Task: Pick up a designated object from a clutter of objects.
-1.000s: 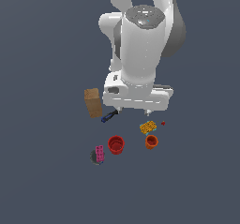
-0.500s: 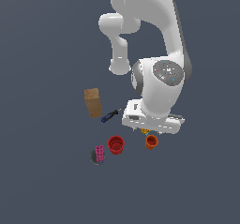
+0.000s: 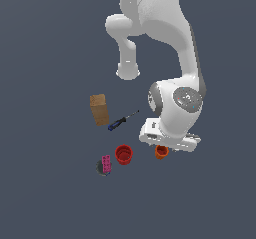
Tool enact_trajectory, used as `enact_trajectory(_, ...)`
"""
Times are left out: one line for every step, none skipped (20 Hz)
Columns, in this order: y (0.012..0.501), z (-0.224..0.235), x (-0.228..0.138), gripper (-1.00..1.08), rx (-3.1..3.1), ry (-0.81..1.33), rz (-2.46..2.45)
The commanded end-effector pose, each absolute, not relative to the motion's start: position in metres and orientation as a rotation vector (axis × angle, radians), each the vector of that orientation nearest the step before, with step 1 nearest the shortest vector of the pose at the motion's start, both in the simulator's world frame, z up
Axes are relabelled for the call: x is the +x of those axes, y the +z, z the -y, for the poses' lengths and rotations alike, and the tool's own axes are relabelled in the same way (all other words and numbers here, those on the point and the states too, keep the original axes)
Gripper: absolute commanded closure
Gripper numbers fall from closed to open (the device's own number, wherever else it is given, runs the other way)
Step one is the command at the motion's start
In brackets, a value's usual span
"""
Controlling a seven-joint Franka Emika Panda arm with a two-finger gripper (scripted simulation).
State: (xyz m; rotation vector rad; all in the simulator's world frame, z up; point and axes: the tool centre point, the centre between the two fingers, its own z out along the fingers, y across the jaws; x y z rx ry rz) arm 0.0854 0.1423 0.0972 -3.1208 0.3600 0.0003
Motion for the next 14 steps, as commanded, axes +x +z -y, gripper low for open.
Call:
enact_trajectory(0.091, -0.146, 0.086, -0.92, -3.12, -0.001, -0.368)
enact_trajectory(0.089, -0.147, 0.086, -0.92, -3.12, 0.0, -0.37)
enact_trajectory(0.088, -0.147, 0.086, -0.92, -3.12, 0.0, -0.371)
enact_trajectory(0.088, -0.148, 0.086, -0.92, -3.12, 0.0, -0.371)
enact_trajectory(0.089, -0.147, 0.085, -0.92, -3.12, 0.002, -0.368)
enact_trajectory(0.089, -0.147, 0.085, -0.92, -3.12, 0.002, -0.368)
enact_trajectory(0.088, -0.147, 0.085, -0.92, -3.12, 0.002, -0.368)
enact_trajectory(0.086, -0.147, 0.085, -0.92, -3.12, 0.002, -0.368)
enact_trajectory(0.083, -0.147, 0.085, -0.92, -3.12, 0.002, -0.368)
enact_trajectory(0.079, -0.147, 0.085, -0.92, -3.12, 0.001, -0.369)
enact_trajectory(0.075, -0.147, 0.085, -0.92, -3.12, 0.001, -0.369)
enact_trajectory(0.07, -0.147, 0.085, -0.92, -3.12, 0.001, -0.369)
enact_trajectory(0.064, -0.147, 0.085, -0.92, -3.12, 0.001, -0.369)
enact_trajectory(0.058, -0.147, 0.085, -0.92, -3.12, 0.001, -0.369)
